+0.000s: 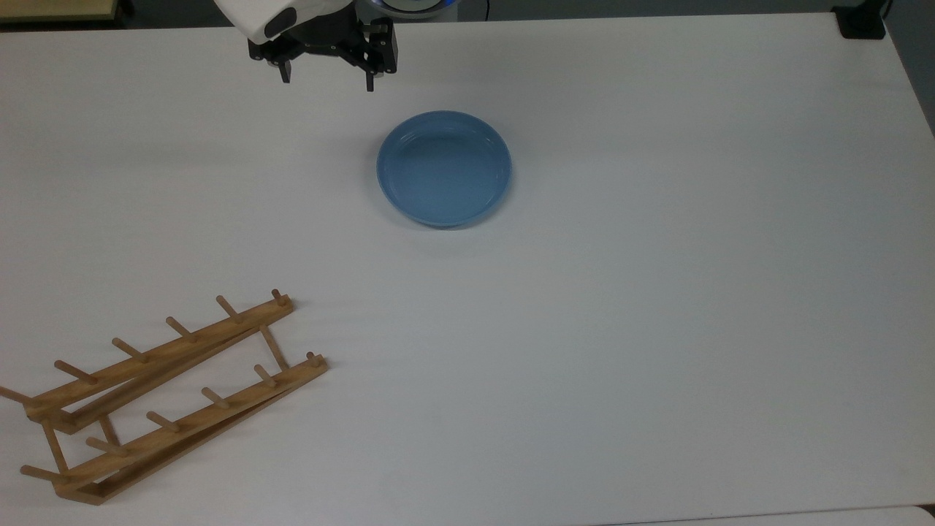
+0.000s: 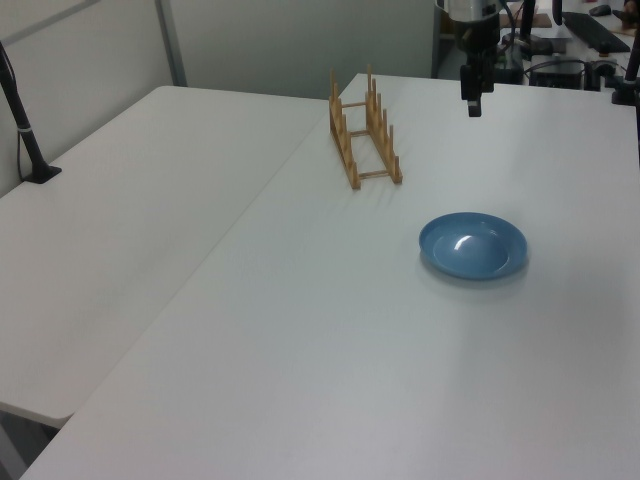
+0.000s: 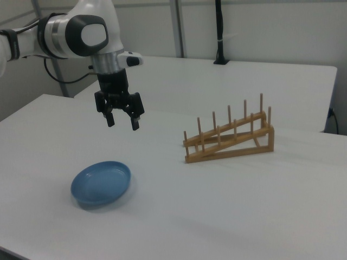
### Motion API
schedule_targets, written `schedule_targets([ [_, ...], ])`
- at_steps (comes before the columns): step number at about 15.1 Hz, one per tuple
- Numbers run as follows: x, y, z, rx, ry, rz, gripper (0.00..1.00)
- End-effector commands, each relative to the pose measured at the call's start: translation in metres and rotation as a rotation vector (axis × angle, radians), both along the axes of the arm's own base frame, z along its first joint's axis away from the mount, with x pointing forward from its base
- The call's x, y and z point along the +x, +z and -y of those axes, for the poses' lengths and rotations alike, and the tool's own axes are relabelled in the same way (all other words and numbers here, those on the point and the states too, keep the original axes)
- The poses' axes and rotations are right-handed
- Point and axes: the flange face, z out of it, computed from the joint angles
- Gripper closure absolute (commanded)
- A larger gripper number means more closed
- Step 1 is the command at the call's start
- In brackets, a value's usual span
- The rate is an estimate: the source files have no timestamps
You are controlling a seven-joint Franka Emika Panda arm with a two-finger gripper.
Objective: Place plate in plate rack
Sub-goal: 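Move the gripper down over the rim of the light blue plate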
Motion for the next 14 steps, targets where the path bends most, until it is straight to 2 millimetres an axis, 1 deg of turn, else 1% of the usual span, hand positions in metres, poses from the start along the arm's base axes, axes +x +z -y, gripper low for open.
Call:
schedule_targets([
  [1, 0.000, 0.004, 0.003, -0.008, -0.011, 0.018, 0.00],
  [4, 0.001, 0.006, 0.003, -0.007, -0.013, 0.024, 0.00],
  [6, 0.006, 0.012, 0.005, -0.007, -0.013, 0.058, 0.00],
  [7, 0.007, 0.011, 0.005, -0.008, -0.012, 0.061, 0.00],
  [10, 0.012, -0.011, -0.001, 0.042, 0.019, 0.015, 0.00],
  [11, 0.018, -0.027, -0.006, 0.089, 0.027, -0.005, 0.00],
  [12, 0.024, -0.042, -0.005, 0.134, 0.018, -0.021, 0.00],
  [13, 0.029, -0.056, -0.005, 0.150, 0.025, -0.041, 0.00],
  [14, 0.032, -0.067, -0.006, 0.156, 0.059, -0.053, 0.00],
])
